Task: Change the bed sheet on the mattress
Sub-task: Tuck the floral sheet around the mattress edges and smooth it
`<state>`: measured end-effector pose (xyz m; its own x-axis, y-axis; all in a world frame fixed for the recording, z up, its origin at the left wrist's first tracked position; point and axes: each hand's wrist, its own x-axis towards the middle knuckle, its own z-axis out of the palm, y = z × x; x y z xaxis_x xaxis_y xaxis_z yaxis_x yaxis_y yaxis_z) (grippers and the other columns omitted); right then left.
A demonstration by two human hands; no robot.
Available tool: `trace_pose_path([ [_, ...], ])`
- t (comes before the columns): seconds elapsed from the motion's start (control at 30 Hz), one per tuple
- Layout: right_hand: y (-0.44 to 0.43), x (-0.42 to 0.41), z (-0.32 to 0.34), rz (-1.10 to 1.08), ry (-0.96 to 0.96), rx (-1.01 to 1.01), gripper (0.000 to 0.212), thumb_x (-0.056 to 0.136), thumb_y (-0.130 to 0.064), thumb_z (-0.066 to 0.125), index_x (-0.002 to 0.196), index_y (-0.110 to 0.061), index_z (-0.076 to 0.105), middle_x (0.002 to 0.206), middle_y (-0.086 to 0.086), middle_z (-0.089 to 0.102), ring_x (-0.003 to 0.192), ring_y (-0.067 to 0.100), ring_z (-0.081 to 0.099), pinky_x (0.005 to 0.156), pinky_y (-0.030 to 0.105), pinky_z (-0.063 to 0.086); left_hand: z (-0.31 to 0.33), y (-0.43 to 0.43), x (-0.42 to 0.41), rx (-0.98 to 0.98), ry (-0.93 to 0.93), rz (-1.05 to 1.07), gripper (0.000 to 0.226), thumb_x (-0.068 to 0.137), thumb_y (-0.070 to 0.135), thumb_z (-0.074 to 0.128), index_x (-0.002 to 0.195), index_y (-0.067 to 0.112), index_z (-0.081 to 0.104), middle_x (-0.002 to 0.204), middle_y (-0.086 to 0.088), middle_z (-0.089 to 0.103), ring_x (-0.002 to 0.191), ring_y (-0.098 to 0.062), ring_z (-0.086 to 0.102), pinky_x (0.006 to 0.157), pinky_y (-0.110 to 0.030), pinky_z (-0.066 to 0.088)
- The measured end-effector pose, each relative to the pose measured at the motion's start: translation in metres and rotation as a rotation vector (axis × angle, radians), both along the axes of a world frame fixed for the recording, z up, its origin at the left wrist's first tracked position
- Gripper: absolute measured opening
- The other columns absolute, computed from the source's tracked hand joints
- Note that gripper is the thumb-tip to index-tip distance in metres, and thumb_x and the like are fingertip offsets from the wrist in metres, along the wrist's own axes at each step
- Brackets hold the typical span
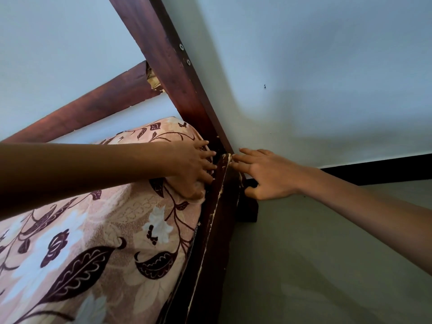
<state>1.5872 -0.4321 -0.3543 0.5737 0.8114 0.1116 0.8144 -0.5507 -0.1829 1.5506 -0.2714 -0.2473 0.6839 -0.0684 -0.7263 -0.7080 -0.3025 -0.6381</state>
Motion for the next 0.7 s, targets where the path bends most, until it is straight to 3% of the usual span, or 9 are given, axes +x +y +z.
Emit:
trace_pose_path([
  [0.13, -0.004, -0.002, 0.000, -0.009, 0.042, 0.062, 0.073, 0.088, -0.039, 0.051, 0.150, -0.020, 0.017, 0.158, 0.002, 0.009, 0.145, 0.017, 0.002, 0.116, 0.035, 0.007, 0.005, 0.000, -0.027, -0.002, -0.058, -0.021, 0.067, 0.092, 0.063, 0.013, 0.149, 0.030, 0.002, 0.158, -0.003, -0.006, 0.141, -0.025, -0.024, 0.114, -0.048, -0.015],
  [0.23, 0.002, -0.009, 0.006, 0.032, 0.021, 0.134, 0.069, 0.086, -0.034, 0.054, 0.148, -0.021, 0.025, 0.157, 0.001, 0.015, 0.145, 0.015, 0.005, 0.116, 0.034, 0.009, 0.020, 0.004, -0.069, -0.130, -0.099, -0.047, 0.074, 0.088, 0.068, 0.010, 0.149, 0.028, -0.001, 0.156, -0.002, -0.010, 0.141, -0.023, -0.023, 0.114, -0.045, -0.016],
  [0.3, 0.007, -0.014, 0.011, 0.037, 0.023, 0.194, 0.066, 0.086, -0.031, 0.055, 0.146, -0.021, 0.030, 0.155, 0.001, 0.021, 0.144, 0.015, 0.010, 0.115, 0.035, 0.012, 0.035, 0.017, -0.099, -0.324, -0.206, -0.126, 0.076, 0.087, 0.071, 0.006, 0.150, 0.027, 0.003, 0.156, -0.006, -0.006, 0.143, -0.026, -0.016, 0.115, -0.045, -0.010],
  [0.4, 0.013, -0.018, 0.017, 0.017, -0.013, 0.345, 0.059, 0.087, -0.026, 0.055, 0.142, -0.018, 0.038, 0.151, 0.003, 0.032, 0.142, 0.019, 0.019, 0.114, 0.038, 0.019, 0.057, 0.040, -0.128, -0.502, -0.320, 0.066, 0.083, 0.078, 0.081, -0.004, 0.146, 0.035, -0.017, 0.154, 0.001, -0.023, 0.140, -0.013, -0.027, 0.113, -0.037, -0.014],
  [0.47, 0.025, -0.026, 0.023, 0.051, -0.066, 0.482, 0.055, 0.087, -0.027, 0.052, 0.140, -0.013, 0.042, 0.148, 0.007, 0.038, 0.140, 0.022, 0.026, 0.112, 0.036, 0.020, 0.057, 0.052, -0.148, -0.648, -0.353, 0.247, 0.085, 0.074, 0.085, 0.000, 0.141, 0.041, -0.025, 0.150, 0.011, -0.032, 0.138, -0.005, -0.028, 0.115, -0.037, -0.007],
  [0.57, 0.043, -0.038, 0.037, 0.137, -0.122, 0.631, 0.055, 0.087, -0.030, 0.048, 0.137, -0.007, 0.045, 0.145, 0.012, 0.041, 0.137, 0.024, 0.032, 0.111, 0.029, 0.018, 0.044, 0.053, -0.159, -0.910, -0.397, 0.333, 0.088, 0.076, 0.084, 0.017, 0.147, 0.038, -0.010, 0.153, 0.014, -0.024, 0.143, -0.007, -0.014, 0.117, -0.048, 0.011],
  [0.7, 0.072, -0.049, 0.053, 0.254, -0.130, 0.763, 0.051, 0.090, -0.030, 0.044, 0.133, -0.003, 0.047, 0.142, 0.014, 0.043, 0.136, 0.025, 0.034, 0.113, 0.038, 0.026, 0.034, 0.052, -0.159, -1.065, -0.433, 0.292, 0.087, 0.080, 0.073, 0.029, 0.150, 0.028, 0.004, 0.158, 0.005, -0.010, 0.144, -0.009, -0.008, 0.116, -0.049, 0.010],
])
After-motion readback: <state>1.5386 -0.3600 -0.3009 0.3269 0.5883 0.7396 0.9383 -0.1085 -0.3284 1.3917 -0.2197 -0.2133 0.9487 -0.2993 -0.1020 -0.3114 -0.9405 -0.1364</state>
